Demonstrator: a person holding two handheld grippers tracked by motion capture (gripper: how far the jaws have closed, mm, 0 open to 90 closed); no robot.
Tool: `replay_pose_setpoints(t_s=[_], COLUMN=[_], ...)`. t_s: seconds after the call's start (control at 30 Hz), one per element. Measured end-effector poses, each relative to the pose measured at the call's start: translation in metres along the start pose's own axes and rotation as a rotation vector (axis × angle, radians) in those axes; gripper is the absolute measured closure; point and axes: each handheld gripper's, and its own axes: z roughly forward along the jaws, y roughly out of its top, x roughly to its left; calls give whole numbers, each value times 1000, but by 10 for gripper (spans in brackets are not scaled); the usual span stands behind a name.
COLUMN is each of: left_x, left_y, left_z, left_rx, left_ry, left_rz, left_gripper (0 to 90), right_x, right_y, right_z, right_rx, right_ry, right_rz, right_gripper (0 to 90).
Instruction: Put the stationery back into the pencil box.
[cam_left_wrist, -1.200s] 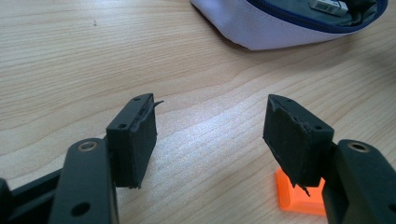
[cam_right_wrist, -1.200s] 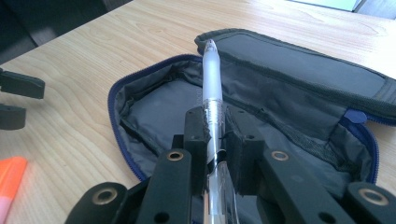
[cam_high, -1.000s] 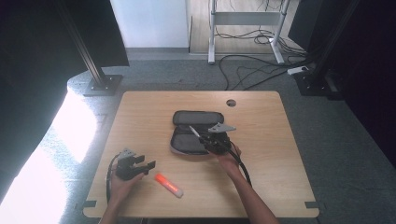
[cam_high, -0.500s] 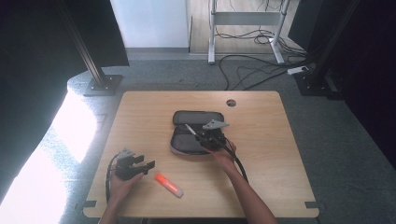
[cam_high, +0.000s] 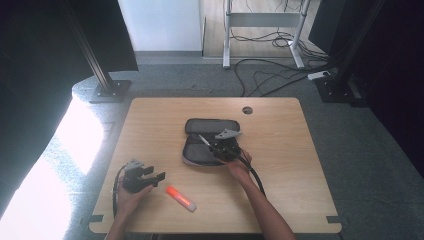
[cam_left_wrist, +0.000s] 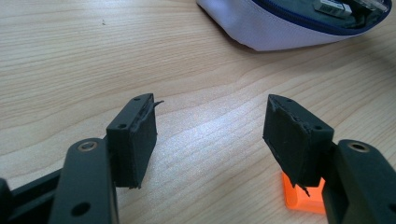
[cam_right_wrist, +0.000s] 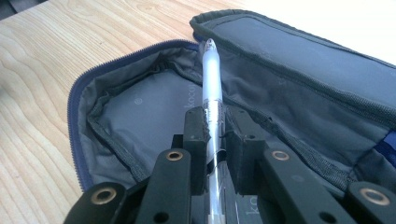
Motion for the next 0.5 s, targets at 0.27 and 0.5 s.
replay_pose_setpoints(t_s=[0.27, 0.5], left_x=[1, 1], left_y=[0, 0], left_z=[0, 0], left_rx=[0, 1], left_ry=[0, 1], left_rz=[-3, -5], left_gripper=[354, 353], right_x=[-2, -3], right_y=[-3, -4], right_z=[3, 6], right_rx=[13, 24], right_ry=[-7, -11], right_rz=[-8, -13], right_gripper=[776, 771])
